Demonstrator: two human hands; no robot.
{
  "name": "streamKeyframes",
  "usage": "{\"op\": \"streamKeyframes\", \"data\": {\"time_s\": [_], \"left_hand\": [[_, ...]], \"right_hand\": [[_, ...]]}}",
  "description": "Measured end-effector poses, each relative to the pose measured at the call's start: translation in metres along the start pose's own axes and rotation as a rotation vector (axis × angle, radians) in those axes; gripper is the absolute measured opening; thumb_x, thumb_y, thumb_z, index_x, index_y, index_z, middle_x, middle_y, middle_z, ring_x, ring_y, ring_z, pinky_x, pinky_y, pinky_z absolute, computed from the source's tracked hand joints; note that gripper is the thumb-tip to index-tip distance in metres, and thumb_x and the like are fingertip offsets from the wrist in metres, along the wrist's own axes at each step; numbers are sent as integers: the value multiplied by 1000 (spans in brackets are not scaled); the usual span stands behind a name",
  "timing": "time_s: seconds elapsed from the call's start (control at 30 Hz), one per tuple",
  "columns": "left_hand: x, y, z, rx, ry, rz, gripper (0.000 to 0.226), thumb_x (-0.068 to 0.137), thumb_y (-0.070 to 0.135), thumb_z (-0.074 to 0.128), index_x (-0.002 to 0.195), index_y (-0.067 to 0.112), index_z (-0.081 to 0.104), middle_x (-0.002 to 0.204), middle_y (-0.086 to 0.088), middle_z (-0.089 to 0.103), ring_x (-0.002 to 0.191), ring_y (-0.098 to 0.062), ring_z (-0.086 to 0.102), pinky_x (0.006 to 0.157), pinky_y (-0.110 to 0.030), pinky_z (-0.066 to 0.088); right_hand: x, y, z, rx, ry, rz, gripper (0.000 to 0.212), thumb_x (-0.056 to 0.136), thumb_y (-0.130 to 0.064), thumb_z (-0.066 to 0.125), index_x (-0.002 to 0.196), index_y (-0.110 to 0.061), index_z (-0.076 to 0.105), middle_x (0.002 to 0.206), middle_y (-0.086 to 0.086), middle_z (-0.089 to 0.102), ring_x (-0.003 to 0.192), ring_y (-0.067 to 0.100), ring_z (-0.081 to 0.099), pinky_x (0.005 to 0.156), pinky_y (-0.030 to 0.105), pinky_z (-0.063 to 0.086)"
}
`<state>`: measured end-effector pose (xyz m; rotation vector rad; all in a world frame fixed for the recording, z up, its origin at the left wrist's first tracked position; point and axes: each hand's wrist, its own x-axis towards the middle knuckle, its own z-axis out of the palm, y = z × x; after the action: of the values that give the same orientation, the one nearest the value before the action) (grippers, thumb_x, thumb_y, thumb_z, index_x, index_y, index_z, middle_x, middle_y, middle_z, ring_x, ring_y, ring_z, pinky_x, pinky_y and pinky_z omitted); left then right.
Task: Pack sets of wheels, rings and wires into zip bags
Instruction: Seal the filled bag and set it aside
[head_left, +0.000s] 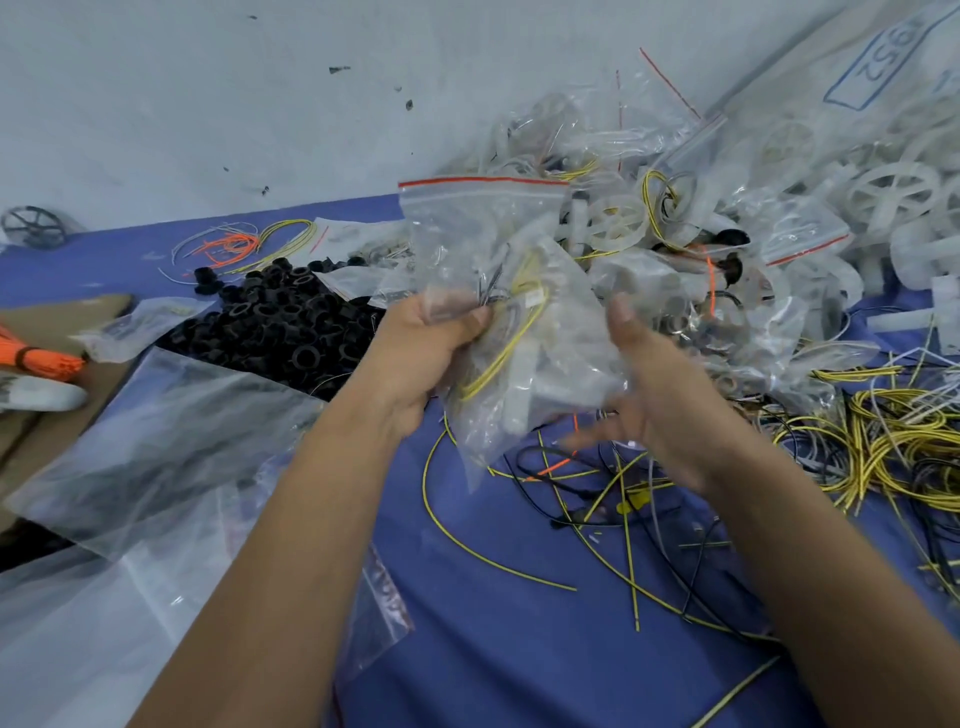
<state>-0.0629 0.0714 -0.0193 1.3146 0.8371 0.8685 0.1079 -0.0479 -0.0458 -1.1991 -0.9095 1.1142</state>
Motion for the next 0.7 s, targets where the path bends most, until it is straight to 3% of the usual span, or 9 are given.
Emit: {"op": "streamKeyframes", "data": {"time_s": [0.03, 0.1, 0.2, 0.3, 0.37, 0.47, 0.57, 0.63, 0.7], "left_hand": [[1, -2, 4, 13, 50, 26, 16, 95, 0, 66, 109, -4, 71, 75, 0, 75, 61, -6, 68, 53, -18, 53], [2, -7, 12, 18, 126, 49, 14, 93, 2, 69, 105, -6, 72, 79, -7, 74, 62, -9, 67, 58, -20, 56], [4, -11, 20, -59, 163, 16, 10, 94, 12, 72, 95, 2, 74, 80, -7, 76, 67, -11, 69, 67, -25, 57], [6, -7, 21, -224, 112, -45, 37, 99, 33, 64, 114, 0, 68, 109, -19, 75, 91, -27, 70, 87, -41, 56], [7, -5, 19, -201, 101, -50, 40, 103, 43, 55, 112, 6, 67, 105, -15, 75, 85, -26, 69, 77, -37, 57], [7, -4, 14, -184, 128, -20, 37, 105, 42, 50, 103, 9, 66, 83, -3, 76, 61, -16, 67, 58, -29, 59], [9, -5, 7, -178, 176, -21, 35, 105, 40, 52, 105, 7, 63, 94, -14, 74, 72, -28, 71, 57, -31, 60], [11, -6, 3, -182, 186, -33, 34, 104, 39, 54, 107, 6, 63, 103, -19, 73, 83, -37, 71, 59, -32, 60], [12, -8, 1, -169, 205, -31, 33, 104, 38, 55, 104, 7, 64, 100, -16, 73, 81, -35, 71, 58, -31, 60]], "right_hand": [[-3, 0, 3, 34, -98, 72, 68, 83, -65, 63, 133, -19, 59, 124, 11, 71, 92, 37, 75, 59, 43, 63], [-5, 0, 3, 67, -130, 61, 53, 85, -50, 72, 127, -18, 64, 114, 13, 74, 77, 35, 75, 48, 29, 57], [-7, -2, 2, 194, -54, 9, 40, 84, -34, 73, 118, -14, 70, 102, 13, 74, 74, 28, 74, 53, 24, 57], [-5, -6, 1, 317, 16, 15, 38, 84, -32, 72, 115, -11, 70, 102, 13, 74, 74, 25, 73, 58, 22, 57], [-1, -13, 3, 342, 73, -5, 37, 85, -32, 72, 115, -10, 69, 106, 13, 74, 76, 25, 73, 58, 21, 57], [20, -33, 8, 384, 148, -27, 37, 92, -27, 69, 122, -7, 65, 104, 11, 75, 68, 22, 72, 53, 20, 55], [62, -73, 9, 432, 170, -66, 21, 97, -22, 66, 113, -7, 64, 94, 9, 73, 61, 23, 70, 48, 20, 54], [96, -108, 7, 564, 183, -107, 16, 97, -18, 67, 107, -6, 64, 103, 16, 68, 68, 31, 72, 54, 24, 59], [124, -137, 5, 770, 184, -148, 23, 97, -16, 68, 111, 0, 60, 112, 25, 60, 89, 43, 72, 75, 37, 64]]}}
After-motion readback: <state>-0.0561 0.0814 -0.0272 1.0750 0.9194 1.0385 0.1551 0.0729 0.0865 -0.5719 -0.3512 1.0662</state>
